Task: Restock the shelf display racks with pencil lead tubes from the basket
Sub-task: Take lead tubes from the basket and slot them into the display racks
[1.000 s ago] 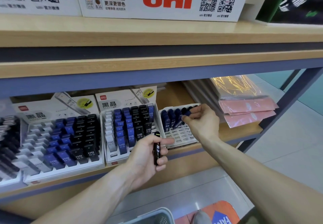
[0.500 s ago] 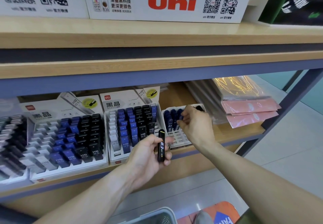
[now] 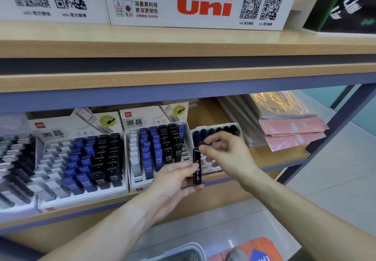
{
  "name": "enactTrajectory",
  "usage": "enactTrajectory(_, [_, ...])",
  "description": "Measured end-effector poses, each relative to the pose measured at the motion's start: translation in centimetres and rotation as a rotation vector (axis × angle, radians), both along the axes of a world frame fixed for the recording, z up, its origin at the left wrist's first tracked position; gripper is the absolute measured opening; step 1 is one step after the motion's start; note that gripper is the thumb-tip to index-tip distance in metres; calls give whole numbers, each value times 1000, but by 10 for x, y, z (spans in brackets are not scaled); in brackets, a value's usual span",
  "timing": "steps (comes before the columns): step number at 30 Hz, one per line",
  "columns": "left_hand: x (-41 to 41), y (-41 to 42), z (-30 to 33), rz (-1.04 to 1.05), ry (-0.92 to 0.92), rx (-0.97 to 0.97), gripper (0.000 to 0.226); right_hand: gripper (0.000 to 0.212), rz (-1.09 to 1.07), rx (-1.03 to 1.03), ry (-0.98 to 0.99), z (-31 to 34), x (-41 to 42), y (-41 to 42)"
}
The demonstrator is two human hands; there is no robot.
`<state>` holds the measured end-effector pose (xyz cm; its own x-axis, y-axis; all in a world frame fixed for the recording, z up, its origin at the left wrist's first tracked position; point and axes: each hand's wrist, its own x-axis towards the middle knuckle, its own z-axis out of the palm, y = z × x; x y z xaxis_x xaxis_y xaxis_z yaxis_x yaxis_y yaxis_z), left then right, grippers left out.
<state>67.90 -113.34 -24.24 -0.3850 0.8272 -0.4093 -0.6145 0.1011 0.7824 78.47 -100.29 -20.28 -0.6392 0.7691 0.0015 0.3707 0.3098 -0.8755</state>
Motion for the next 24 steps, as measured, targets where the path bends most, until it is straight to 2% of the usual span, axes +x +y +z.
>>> enactTrajectory(2, [1, 2, -2, -24, 57, -1, 18, 28, 54, -48, -10, 0, 7, -5])
enactTrajectory(6, [6, 7, -5, -38, 112, -11, 17, 32, 5, -104, 16, -8, 13, -5])
enactTrajectory(9, [9, 12, -7, -32, 140, -11, 20, 31, -120, -185, 83, -11, 16, 5])
enactTrajectory(11, [11, 16, -8, -33, 244, -37, 20, 30, -265, -87, 115, -10, 18, 22])
enactTrajectory(14, [12, 21, -12, -50, 448, -74, 25, 29, -422, 123, 75, -11, 22, 47])
enactTrajectory(16, [11, 25, -17, -57, 618, -99, 29, 29, -459, 165, 54, -16, 24, 60])
enactTrajectory(20, [7, 30, -20, -115, 1065, -129, 33, 26, -497, 195, 33, -26, 23, 73])
enactTrajectory(24, [3, 31, -26, -187, 1541, -50, 36, 25, -489, 243, 26, -29, 19, 75])
